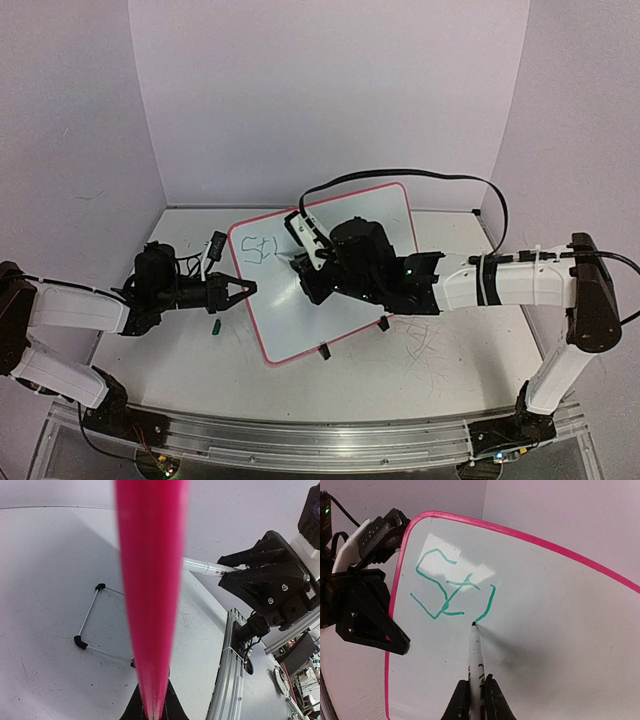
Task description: Write a sentence on the whiteboard
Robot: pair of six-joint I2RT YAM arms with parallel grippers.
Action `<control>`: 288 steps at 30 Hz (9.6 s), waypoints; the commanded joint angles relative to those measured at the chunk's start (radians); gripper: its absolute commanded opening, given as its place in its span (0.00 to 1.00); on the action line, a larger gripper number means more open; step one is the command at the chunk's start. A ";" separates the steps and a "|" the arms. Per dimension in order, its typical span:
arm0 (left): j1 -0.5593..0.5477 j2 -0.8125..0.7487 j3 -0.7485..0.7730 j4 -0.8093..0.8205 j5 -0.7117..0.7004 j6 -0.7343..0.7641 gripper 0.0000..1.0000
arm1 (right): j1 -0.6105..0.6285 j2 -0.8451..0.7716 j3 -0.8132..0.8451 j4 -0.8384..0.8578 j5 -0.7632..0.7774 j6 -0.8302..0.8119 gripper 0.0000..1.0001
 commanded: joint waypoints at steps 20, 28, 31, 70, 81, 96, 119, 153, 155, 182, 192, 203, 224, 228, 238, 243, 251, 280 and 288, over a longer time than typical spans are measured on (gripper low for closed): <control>-0.001 -0.026 0.028 0.018 -0.020 0.062 0.00 | -0.009 0.042 0.090 0.015 0.128 0.010 0.00; 0.000 -0.030 0.022 0.016 -0.025 0.064 0.00 | -0.011 0.018 0.071 0.011 0.177 0.031 0.00; 0.000 -0.028 0.022 0.014 -0.026 0.065 0.00 | -0.012 -0.032 0.033 0.024 0.170 0.033 0.00; 0.000 -0.027 0.026 0.010 -0.023 0.067 0.00 | -0.071 -0.015 0.020 0.102 -0.019 0.057 0.00; 0.000 -0.021 0.029 0.009 -0.024 0.071 0.00 | -0.050 -0.030 -0.014 0.072 -0.034 0.065 0.00; -0.001 -0.023 0.029 0.008 -0.025 0.070 0.00 | -0.044 -0.058 -0.067 0.039 -0.001 0.084 0.00; -0.001 -0.032 0.030 0.002 -0.021 0.070 0.00 | -0.052 -0.019 0.012 0.050 0.109 0.089 0.00; 0.000 -0.027 0.031 -0.003 -0.026 0.079 0.00 | -0.088 -0.091 -0.044 0.104 -0.020 0.057 0.00; 0.000 -0.025 0.030 -0.003 -0.027 0.081 0.00 | -0.088 -0.088 -0.044 0.105 -0.022 0.056 0.00; -0.001 -0.043 0.023 -0.008 -0.028 0.081 0.00 | -0.047 -0.082 -0.085 0.042 0.018 0.101 0.00; 0.000 -0.048 0.022 -0.009 -0.027 0.079 0.00 | -0.048 -0.066 -0.050 0.055 0.052 0.103 0.00; -0.001 -0.046 0.020 -0.011 -0.026 0.082 0.00 | -0.064 -0.031 -0.003 0.078 0.073 0.094 0.00; 0.000 -0.035 0.034 -0.014 -0.023 0.083 0.00 | -0.080 -0.054 -0.019 0.042 0.144 0.130 0.00; 0.000 -0.037 0.034 -0.016 -0.024 0.083 0.00 | -0.079 -0.064 -0.033 0.025 0.120 0.135 0.00; 0.000 -0.038 0.034 -0.017 -0.025 0.083 0.00 | -0.077 -0.083 -0.068 0.007 0.097 0.148 0.00; -0.001 -0.038 0.034 -0.019 -0.027 0.084 0.00 | -0.073 -0.085 -0.082 0.001 0.090 0.154 0.00; 0.000 -0.037 0.031 -0.020 -0.029 0.086 0.00 | -0.069 -0.094 -0.095 -0.013 0.088 0.161 0.00; 0.000 -0.038 0.029 -0.025 -0.034 0.085 0.00 | -0.066 -0.076 -0.053 -0.011 0.084 0.145 0.00; 0.000 -0.036 0.021 -0.025 -0.040 0.088 0.00 | -0.068 -0.125 -0.052 0.018 0.038 0.136 0.00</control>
